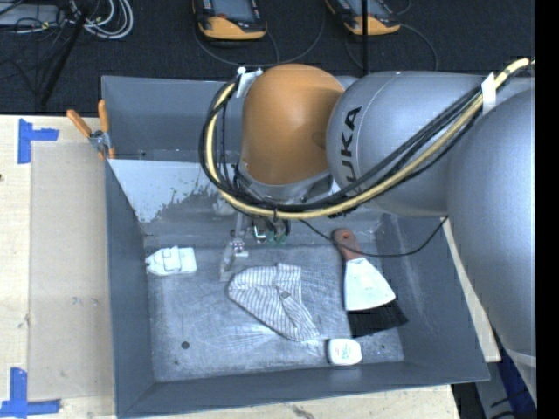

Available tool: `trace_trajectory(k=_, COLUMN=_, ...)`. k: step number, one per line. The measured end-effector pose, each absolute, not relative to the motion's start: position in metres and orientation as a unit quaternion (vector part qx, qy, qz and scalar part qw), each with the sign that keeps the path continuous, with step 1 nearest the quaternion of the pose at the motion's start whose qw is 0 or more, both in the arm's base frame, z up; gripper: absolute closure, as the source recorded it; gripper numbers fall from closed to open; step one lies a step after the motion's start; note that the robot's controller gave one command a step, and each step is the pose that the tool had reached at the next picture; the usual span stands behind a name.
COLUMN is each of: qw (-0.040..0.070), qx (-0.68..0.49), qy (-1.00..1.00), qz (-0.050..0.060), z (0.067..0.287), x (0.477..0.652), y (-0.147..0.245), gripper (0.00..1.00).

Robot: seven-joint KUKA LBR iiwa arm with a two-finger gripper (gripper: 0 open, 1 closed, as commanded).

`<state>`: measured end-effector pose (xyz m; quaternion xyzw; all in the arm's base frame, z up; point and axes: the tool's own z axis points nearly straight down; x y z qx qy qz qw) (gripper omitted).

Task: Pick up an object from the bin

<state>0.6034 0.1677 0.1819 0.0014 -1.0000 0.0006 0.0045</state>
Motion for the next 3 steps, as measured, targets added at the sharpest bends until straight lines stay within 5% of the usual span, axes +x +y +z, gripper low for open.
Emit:
trace_trajectory(k=1, qw=0.001, qx=0.000, qy=-1.000, qz=0.000, z=0.187, x=0.605, y=0.167, gripper=0.00)
trace_trajectory(k=2, qw=0.002, qx=0.026, qy=-1.000, qz=-0.002, z=0.078, x=0.588, y=0.128, gripper=1.00)
trace_trajectory(k=3, qw=0.002, qx=0.026, qy=-1.000, qz=-0.002, z=0.078, x=0.588, y=0.128, gripper=1.00)
